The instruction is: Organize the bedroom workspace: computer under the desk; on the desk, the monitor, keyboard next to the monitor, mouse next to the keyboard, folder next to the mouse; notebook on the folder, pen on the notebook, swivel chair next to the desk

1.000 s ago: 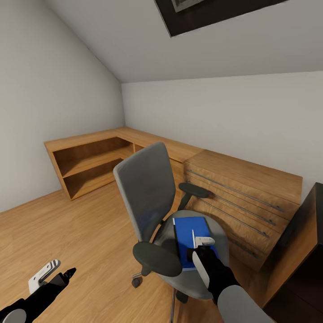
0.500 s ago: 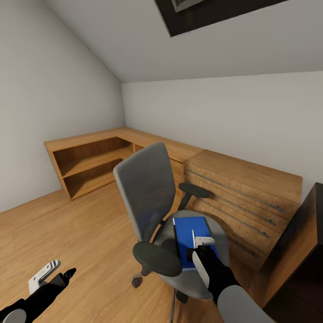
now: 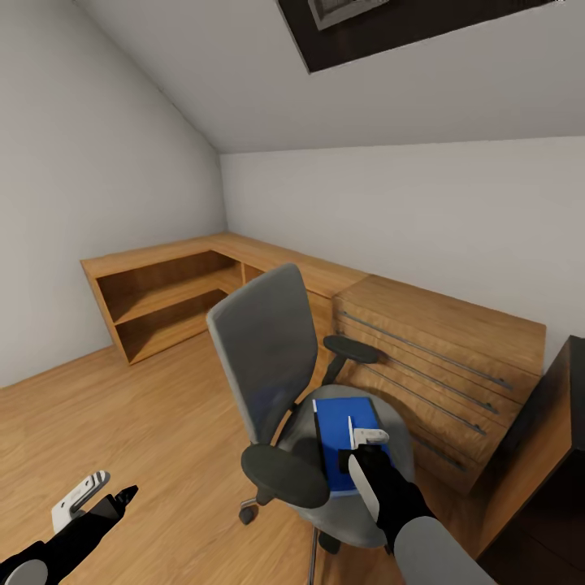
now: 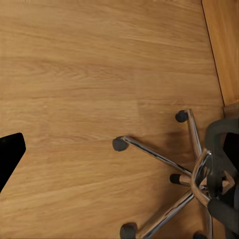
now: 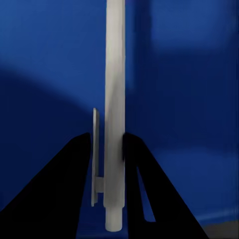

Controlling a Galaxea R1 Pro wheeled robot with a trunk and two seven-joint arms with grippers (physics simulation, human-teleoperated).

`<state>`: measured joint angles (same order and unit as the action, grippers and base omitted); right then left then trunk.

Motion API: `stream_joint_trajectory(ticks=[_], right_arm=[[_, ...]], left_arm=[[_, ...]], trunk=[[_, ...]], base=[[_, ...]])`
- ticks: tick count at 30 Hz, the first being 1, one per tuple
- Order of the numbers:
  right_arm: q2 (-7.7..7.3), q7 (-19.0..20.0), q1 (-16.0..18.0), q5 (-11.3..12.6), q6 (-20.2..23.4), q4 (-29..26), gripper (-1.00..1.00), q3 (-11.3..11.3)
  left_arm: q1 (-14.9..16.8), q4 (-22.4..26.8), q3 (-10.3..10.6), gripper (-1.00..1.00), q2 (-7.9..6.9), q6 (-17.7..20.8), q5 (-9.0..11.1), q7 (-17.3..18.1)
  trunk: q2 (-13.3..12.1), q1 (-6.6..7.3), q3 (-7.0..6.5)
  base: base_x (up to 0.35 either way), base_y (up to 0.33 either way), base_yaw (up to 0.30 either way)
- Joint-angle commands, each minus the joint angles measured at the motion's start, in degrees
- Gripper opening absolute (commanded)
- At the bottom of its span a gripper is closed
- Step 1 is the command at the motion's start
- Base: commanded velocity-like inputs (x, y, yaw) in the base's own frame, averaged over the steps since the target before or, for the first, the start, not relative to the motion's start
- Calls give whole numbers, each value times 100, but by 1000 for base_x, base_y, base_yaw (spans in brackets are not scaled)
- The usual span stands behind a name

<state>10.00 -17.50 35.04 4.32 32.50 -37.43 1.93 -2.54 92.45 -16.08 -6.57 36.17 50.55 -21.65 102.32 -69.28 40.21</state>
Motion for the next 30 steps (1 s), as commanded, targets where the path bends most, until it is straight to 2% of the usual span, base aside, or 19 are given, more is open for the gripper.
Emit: stream_joint_trajectory(ticks=[1,5,6,12,13,16,22,23,24,28,29,30], right_arm=[[0,-51,3,50,19,-6,-100,18],[0,-51,3,45,19,-31,-100,16],[0,-51,3,37,74,-197,-100,8],[0,-51,1,34,205,-594,-100,-16],[-51,-51,-3,34,261,-890,-100,-37],[-151,-51,-8,38,391,-1223,-100,-46],[-230,-50,-23,42,593,-1762,-100,-57],[-245,-51,-53,42,650,-2114,-100,-64],[-248,-51,-89,42,690,-2263,-100,-66],[-246,-49,-242,43,882,-2692,-100,-64],[-245,-46,-308,43,964,-2889,-100,-63],[-245,-46,-344,43,1004,-2991,-100,-63]], left_arm=[[-1,10,-1,100,-2,12,60,-50],[-1,0,-1,100,-1,12,49,-50],[-1,-20,7,100,0,7,-89,-51],[-1,-57,9,100,13,1,-307,-45],[-1,-135,10,100,15,-14,-343,-43],[-1,-250,17,100,28,-32,-359,-46],[-1,-580,48,100,46,-51,-373,-46],[-1,-1050,151,100,49,-63,-446,-47],[-1,-1294,232,100,50,-87,-523,-43],[-1,-1948,542,100,50,-362,-866,-30],[-1,-2214,736,100,51,-584,-1052,-29],[-1,-2354,847,100,51,-716,-1147,-28]], trunk=[[-39,23,-14],[-199,111,-86],[-240,133,-104],[-480,264,-211],[-520,286,-229],[-641,352,-283],[-881,484,-391],[-921,506,-409],[-962,528,-427],[-1122,616,-499],[-1162,638,-517],[-1202,660,-534]], base=[[0,0,0],[0,0,0],[0,0,0],[-25,0,0],[-241,0,0],[-284,0,0],[-323,0,0],[-339,0,0],[-326,0,0],[-191,0,0],[-79,0,0],[-63,0,0]])
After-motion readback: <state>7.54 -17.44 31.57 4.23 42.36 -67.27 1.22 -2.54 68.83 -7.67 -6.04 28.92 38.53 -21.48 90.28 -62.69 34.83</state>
